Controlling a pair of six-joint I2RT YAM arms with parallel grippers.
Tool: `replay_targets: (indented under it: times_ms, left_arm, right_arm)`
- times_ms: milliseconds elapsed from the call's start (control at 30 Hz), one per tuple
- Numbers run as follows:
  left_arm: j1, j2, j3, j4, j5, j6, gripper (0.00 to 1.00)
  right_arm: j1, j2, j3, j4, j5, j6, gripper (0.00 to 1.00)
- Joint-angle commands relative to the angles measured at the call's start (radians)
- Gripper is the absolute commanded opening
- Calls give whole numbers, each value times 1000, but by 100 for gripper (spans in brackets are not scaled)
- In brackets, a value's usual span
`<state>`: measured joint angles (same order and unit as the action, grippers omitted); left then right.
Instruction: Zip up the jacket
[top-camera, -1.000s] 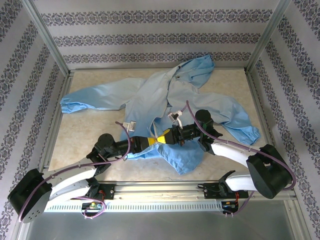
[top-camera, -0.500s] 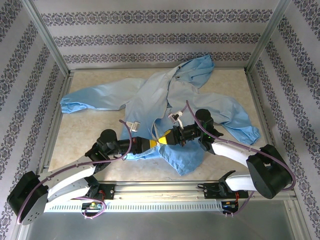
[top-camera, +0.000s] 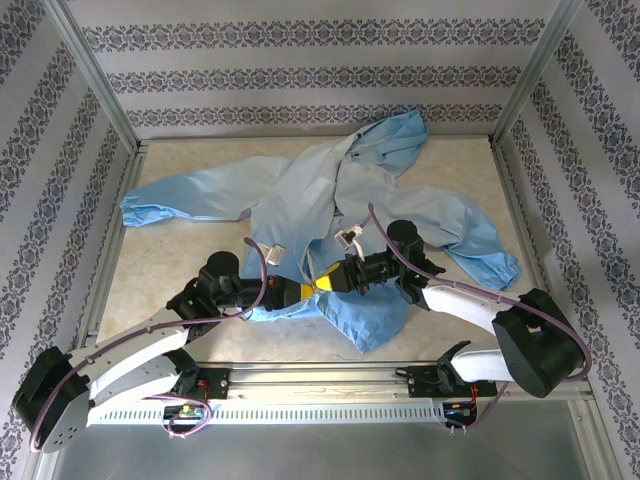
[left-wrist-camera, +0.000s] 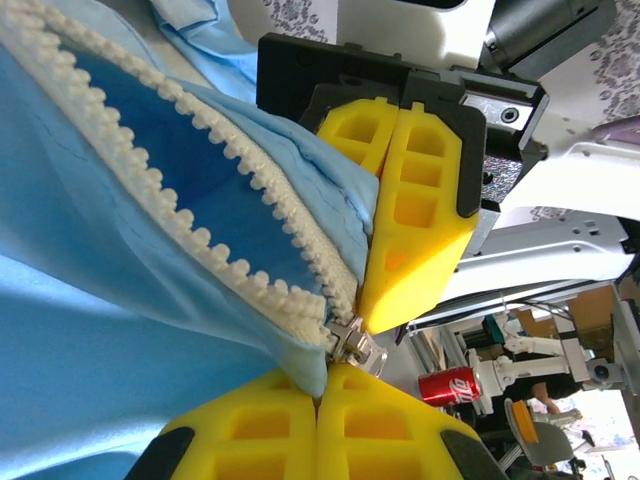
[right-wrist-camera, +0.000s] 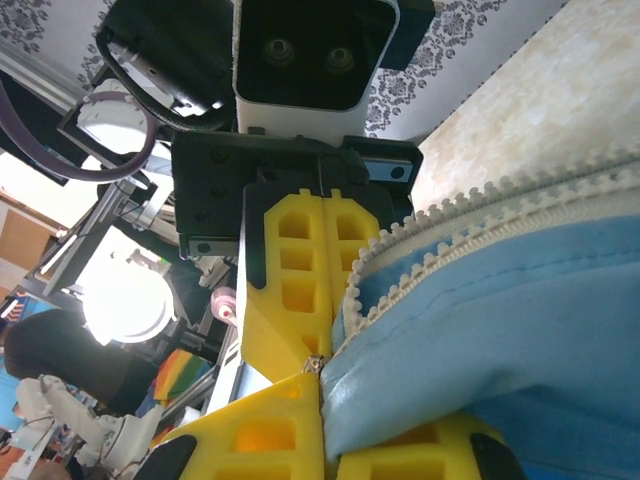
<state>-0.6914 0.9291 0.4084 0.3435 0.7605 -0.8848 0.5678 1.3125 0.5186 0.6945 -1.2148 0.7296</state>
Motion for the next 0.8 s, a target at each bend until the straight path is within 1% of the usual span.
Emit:
replay_targets:
  times_ms: [0,200,267,333,367,433,500,600,633,700,767]
  left_arm:
    - [-13,-12,34,-142,109,68,0]
    - [-8,-4,99,-296,80,145,0]
    - [-4,-1,104,-293,69,135,0]
    - [1,2,94,-249,64,97,0]
    - [3,1,87,-226,60,77,2]
    - [3,-9,68,-169,43,35,19]
    - [2,-28,43,-117,24,-3,32]
    - [4,-62,9,-67,-11,-47,45]
    - [4,-76,0,-64,-31,-60,51]
    - [4,-111,-20,-70,-82,-88,59]
    - [4,-150,-46,-70,-139,-127,61]
  right_arm:
    - [7,13,-4,54,95,-41,0]
    - [22,17,-20,60,83,-43,0]
    - [27,19,-26,66,81,-40,0]
    - [32,20,-40,87,92,-31,0]
    - [33,20,-47,96,98,-26,0]
    - [36,21,-59,114,109,-20,0]
    - [37,19,-65,126,120,-18,0]
    - [38,26,-69,144,127,-12,0]
    - [38,28,-68,150,129,-10,0]
    - [41,32,-67,157,133,-9,0]
    - [42,34,-69,166,139,-7,0]
